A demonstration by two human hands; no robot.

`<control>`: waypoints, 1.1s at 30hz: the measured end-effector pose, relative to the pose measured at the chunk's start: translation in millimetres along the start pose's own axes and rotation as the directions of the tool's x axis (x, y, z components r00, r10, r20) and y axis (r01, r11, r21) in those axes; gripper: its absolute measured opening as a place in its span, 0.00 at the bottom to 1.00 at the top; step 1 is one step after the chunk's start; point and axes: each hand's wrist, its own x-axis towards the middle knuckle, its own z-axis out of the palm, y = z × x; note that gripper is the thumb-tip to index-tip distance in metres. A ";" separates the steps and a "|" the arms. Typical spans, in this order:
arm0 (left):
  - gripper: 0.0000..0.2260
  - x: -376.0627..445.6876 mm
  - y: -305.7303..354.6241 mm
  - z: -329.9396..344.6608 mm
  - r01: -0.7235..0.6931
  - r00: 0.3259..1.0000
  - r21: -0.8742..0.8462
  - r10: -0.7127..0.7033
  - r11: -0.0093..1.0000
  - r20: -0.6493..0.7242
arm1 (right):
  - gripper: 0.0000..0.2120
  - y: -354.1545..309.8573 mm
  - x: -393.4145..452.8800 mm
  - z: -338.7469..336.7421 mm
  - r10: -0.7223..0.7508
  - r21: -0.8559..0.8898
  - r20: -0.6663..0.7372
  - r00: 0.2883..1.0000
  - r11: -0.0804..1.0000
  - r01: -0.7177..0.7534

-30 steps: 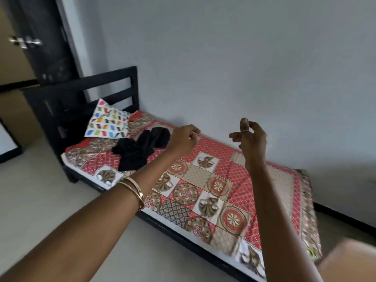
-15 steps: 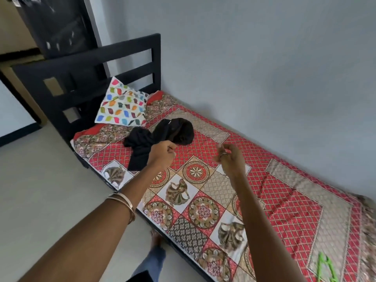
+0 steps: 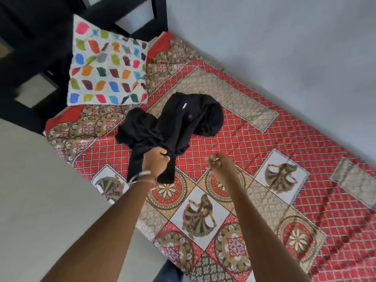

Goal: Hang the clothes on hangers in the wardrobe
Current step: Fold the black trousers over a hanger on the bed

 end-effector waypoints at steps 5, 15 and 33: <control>0.10 117.2 -24.4 27.5 0.128 0.992 -0.022 -0.127 0.992 0.018 | 0.22 16.6 144.8 71.1 0.145 0.006 0.054 0.988 0.989 -0.145; 0.07 202.8 -47.5 29.8 0.103 0.985 -0.486 -0.155 0.868 -0.069 | 0.19 -13.3 230.3 163.7 0.201 0.529 -0.107 0.974 0.841 -0.115; 0.45 182.5 -81.0 26.2 0.262 0.964 -0.090 -0.257 0.961 0.063 | 0.32 71.6 153.6 102.0 0.389 0.385 0.193 0.901 0.815 -0.434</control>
